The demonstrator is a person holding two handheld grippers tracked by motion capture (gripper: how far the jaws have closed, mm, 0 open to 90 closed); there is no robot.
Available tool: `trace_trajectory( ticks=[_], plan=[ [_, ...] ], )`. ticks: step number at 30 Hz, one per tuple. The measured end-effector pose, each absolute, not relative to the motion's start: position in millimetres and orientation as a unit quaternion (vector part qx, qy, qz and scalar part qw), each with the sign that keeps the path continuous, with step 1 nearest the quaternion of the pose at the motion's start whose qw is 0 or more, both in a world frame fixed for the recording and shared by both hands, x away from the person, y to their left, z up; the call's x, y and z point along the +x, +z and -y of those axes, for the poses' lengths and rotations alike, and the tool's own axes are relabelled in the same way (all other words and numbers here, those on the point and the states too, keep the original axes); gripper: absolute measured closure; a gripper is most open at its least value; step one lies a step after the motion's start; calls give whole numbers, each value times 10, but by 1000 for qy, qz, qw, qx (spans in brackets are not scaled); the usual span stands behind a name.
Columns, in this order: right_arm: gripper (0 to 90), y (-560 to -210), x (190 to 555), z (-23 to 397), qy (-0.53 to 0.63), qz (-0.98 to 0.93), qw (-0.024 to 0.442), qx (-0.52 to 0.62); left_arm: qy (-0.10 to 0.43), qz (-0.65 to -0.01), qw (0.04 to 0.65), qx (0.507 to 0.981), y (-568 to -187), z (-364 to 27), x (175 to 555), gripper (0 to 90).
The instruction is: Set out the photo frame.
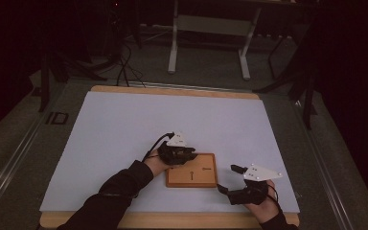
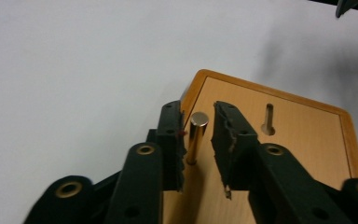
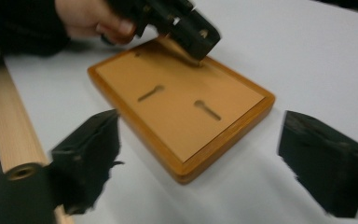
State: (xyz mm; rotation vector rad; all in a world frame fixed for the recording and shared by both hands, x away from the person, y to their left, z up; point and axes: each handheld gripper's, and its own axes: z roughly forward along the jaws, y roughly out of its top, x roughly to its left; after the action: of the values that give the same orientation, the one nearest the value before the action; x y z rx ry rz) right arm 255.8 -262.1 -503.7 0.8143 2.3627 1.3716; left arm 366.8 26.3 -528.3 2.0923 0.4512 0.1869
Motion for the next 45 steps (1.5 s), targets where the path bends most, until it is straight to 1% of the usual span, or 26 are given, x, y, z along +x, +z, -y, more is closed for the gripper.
trace_trajectory(
  ticks=[1,3,5,6,9,10,11,12,13,14,16,18,20,22,26,28,33,36,40,41,45],
  plan=[
    [138,-5043,2553,2605,469,-826,149,274,78,-185,475,857,-5284,-254,3670,767],
    [168,-5049,2530,2583,460,-834,160,260,79,-189,473,857,-5283,-245,3679,820],
    [181,-5052,2504,2558,453,-838,173,249,76,-187,473,858,-5285,-246,3690,828],
    [220,-5053,2496,2543,447,-843,175,241,75,-185,471,859,-5283,-250,3695,831],
    [236,-5051,2435,2481,421,-858,210,207,64,-184,473,859,-5285,-261,3720,834],
    [254,-5051,2406,2451,409,-862,227,196,62,-184,472,860,-5282,-260,3726,837],
    [254,-5051,2406,2451,409,-862,227,196,62,-184,472,860,-5282,-260,3726,837],
    [271,-5052,2376,2427,397,-864,248,184,55,-181,472,861,-5281,-267,3743,837],
    [284,-5072,2294,2340,360,-875,292,141,51,-181,474,860,-5282,-269,3753,837],
    [305,-5089,2256,2302,346,-876,313,125,49,-179,473,861,-5282,-273,3764,837],
    [339,-5127,2196,2229,309,-883,343,85,40,-178,474,862,-5283,-280,3784,836],
    [340,-5178,2155,2160,270,-887,371,53,30,-179,476,861,-5284,-287,3808,835],
    [350,-5213,2125,2114,241,-890,386,29,17,-184,478,859,-5290,-300,3839,835],
    [358,-5266,2099,2067,211,-884,417,1,10,-184,478,858,-5286,-303,3862,835],
    [393,-5357,2089,2002,175,-880,439,-35,1,-185,478,859,-5282,-306,3894,835],
    [430,-5395,2087,1979,164,-876,450,-51,0,-182,478,860,-5283,-308,3893,835],
    [489,-5492,2076,1921,135,-854,490,-111,-12,-187,480,857,-5288,-319,3922,835],
    [523,-5540,2070,1882,121,-849,498,-132,-24,-194,483,853,-5292,-324,3953,835],
    [542,-5581,2094,1854,105,-839,515,-142,-29,-196,483,853,-5289,-324,3972,836],
    [564,-5587,2097,1851,104,-836,520,-143,-31,-196,481,854,-5287,-324,3974,836],
    [581,-5616,2112,1829,97,-832,525,-154,-35,-202,478,854,-5278,-318,3983,836]
  ],
)
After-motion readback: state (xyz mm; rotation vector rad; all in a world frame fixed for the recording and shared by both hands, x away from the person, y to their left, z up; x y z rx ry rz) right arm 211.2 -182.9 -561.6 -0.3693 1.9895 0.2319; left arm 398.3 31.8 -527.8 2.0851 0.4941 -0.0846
